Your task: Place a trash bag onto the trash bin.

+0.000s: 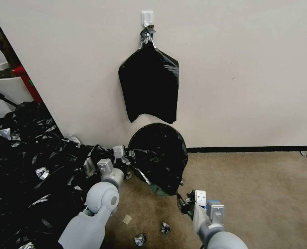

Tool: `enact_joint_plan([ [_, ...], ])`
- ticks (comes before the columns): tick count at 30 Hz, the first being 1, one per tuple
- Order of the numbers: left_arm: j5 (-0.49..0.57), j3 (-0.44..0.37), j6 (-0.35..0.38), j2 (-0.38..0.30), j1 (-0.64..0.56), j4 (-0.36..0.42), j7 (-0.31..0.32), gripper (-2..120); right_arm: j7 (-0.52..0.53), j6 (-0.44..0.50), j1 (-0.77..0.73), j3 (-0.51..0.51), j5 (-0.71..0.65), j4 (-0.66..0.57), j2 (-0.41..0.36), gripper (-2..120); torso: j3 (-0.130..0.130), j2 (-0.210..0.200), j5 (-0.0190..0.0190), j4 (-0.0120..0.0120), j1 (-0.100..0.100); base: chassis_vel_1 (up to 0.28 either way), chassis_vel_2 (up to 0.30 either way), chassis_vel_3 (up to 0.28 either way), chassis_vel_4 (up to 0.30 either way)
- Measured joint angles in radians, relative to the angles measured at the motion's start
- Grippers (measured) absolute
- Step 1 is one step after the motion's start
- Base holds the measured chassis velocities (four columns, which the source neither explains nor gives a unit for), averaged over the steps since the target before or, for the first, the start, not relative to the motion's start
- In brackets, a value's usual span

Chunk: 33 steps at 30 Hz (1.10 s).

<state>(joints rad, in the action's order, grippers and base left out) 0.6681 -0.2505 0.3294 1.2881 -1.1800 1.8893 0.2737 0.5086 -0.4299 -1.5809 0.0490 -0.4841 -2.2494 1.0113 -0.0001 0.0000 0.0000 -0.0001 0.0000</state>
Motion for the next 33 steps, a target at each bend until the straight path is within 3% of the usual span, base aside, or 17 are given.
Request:
enact_joint_plan([
  [3,0.025,0.001,0.019,0.003,0.01,0.0,0.031,2,-0.084,0.043,-0.019,0.004,0.12,-0.007,-0.022,73,0.0,0.0,0.0,0.0001,0.0,0.0,0.0,0.0,0.0],
  [5,0.064,-0.001,0.053,0.006,0.025,0.005,0.075,2,-0.232,0.163,-0.023,0.012,0.308,0.015,-0.034,85,0.0,0.0,0.0,0.0,0.0,0.0,0.0,0.0,0.0],
  [6,0.064,-0.001,0.053,0.006,0.025,0.005,0.075,2,-0.232,0.163,-0.023,0.012,0.308,0.015,-0.034,85,0.0,0.0,0.0,0.0,0.0,0.0,0.0,0.0,0.0],
  [9,0.099,-0.004,0.084,0.01,0.029,0.024,0.111,2,-0.375,0.305,0.0,0.027,0.496,0.075,-0.025,97,0.0,0.0,0.0001,0.0001,0.0,0.0,0.0,0.0,0.0],
  [14,0.142,-0.012,0.109,0.015,0.028,0.054,0.141,2,-0.435,0.366,0.03,0.034,0.624,0.126,-0.008,100,0.0,0.0,0.0001,0.0001,0.0,0.0,0.0,0.0,0.0],
  [19,0.171,-0.022,0.122,0.016,0.018,0.089,0.161,2,-0.433,0.36,0.043,0.024,0.628,0.143,0.001,86,0.0,0.0,0.0,0.0001,0.0,0.0,0.0,0.0,0.0],
  [26,0.222,-0.04,0.137,0.015,0.011,0.13,0.184,2,-0.404,0.338,0.045,0.006,0.61,0.142,0.015,58,0.0,0.0,0.0,0.0001,0.0,0.0,0.0,0.0,0.0],
  [33,0.244,-0.044,0.139,0.014,0.005,0.142,0.199,2,-0.44,0.385,0.055,0.008,0.619,0.167,0.026,32,0.0,0.0,0.0,0.0001,0.0,0.0,0.0,0.0,0.0],
])
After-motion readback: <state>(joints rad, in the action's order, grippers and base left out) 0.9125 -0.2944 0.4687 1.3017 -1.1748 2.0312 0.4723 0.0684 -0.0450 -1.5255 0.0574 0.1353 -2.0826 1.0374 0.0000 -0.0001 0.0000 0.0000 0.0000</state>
